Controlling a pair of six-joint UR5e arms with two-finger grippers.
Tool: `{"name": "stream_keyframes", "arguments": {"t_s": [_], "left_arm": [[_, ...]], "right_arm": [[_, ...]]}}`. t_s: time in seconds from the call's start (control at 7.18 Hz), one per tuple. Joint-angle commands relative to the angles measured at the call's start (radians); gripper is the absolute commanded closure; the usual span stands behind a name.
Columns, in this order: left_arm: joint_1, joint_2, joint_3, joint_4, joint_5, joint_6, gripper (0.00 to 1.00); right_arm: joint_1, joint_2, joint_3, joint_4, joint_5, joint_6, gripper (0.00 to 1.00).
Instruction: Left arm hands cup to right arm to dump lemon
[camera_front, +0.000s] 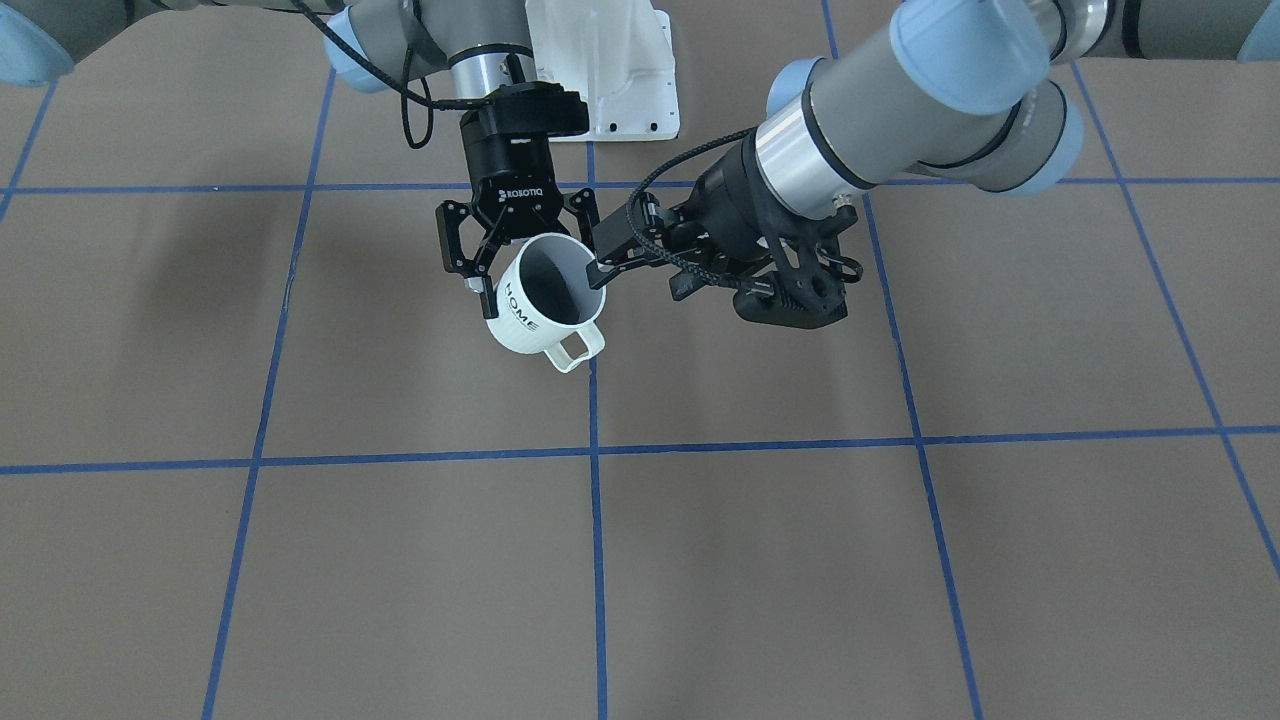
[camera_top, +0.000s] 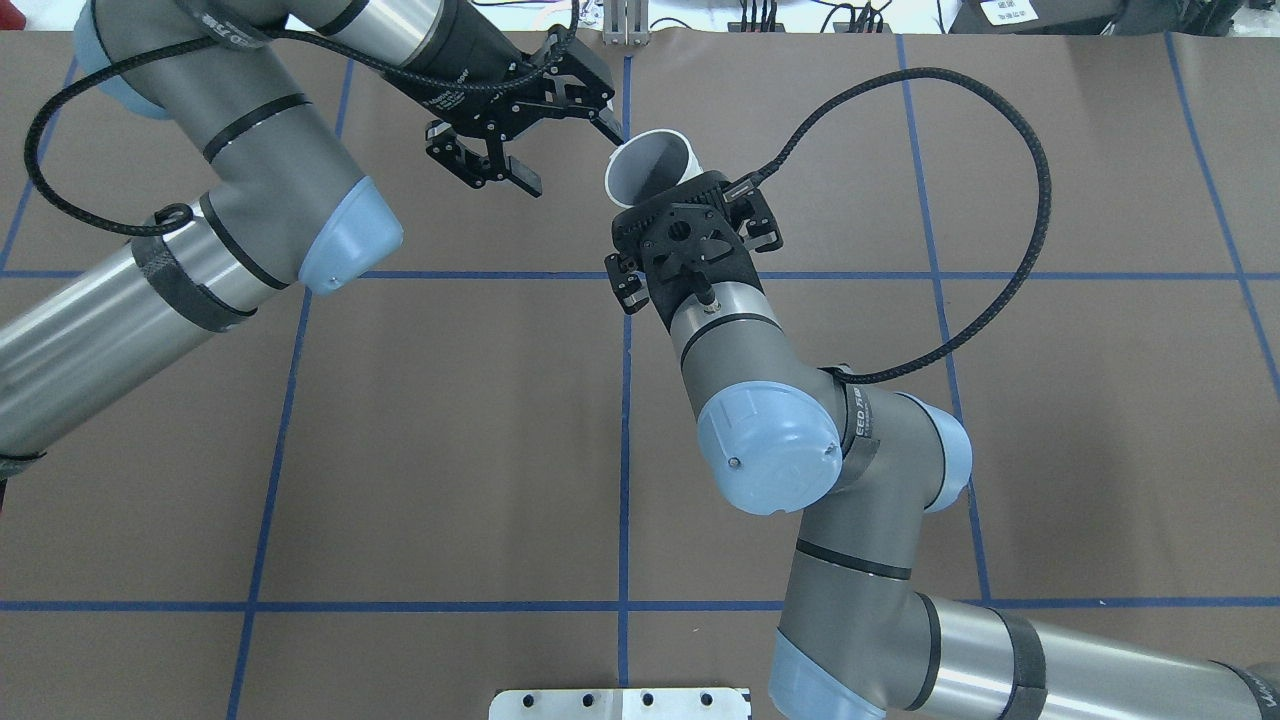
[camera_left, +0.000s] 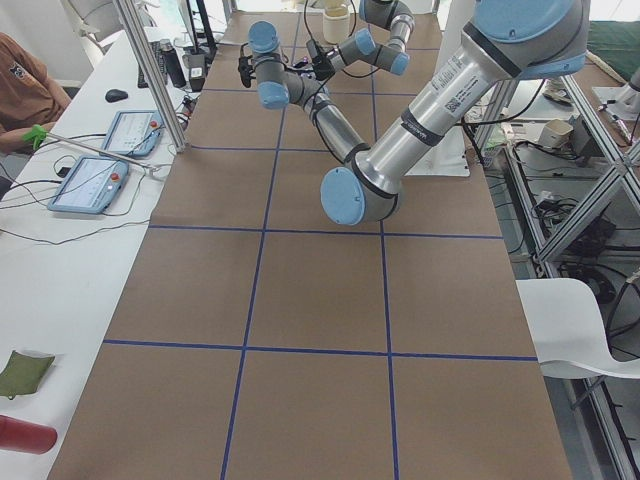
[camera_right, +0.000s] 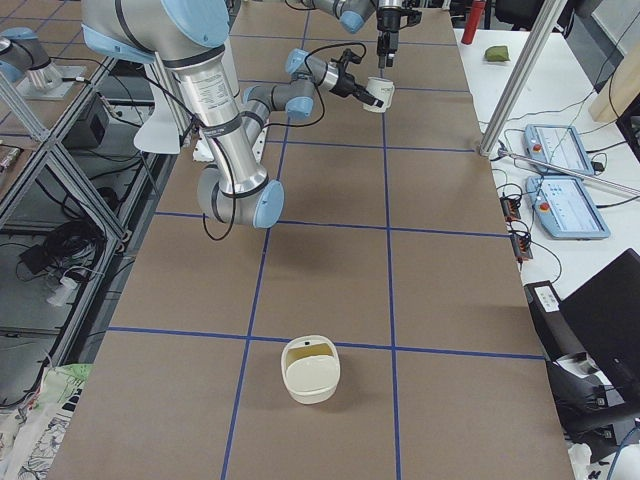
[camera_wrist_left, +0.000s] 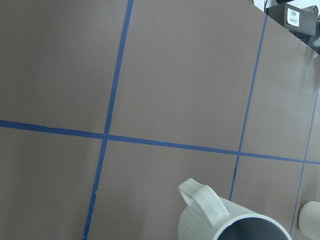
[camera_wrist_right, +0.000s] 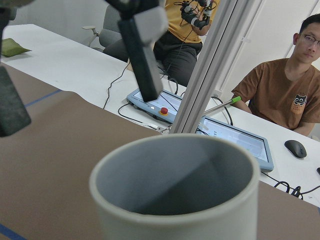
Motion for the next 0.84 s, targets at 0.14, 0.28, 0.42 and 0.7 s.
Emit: {"name": "stream_keyframes", "arguments": {"t_s": [0.14,0.28,0.42,0.7], "left_arm": [[0.024,-0.033,0.033,-0.002,0.003,0.002,0.18],[0.026,-0.038,0.038,-0.002,0.003,0.002,0.24],[0.027,-0.039,0.042,-0.002,0.004,0.003,0.30],[0.032,-0.039,0.058,-0.002,0.004,0.005,0.39]], "right_arm": [[0.000,0.001,-0.005,-0.003,0.000,0.000,0.79],[0.000,0.001,-0.005,-0.003,0.000,0.000,0.79],[0.000,0.001,-0.005,-0.003,0.000,0.000,0.79],[0.000,0.003,-0.005,-0.003,0.000,0.000,0.79]]}}
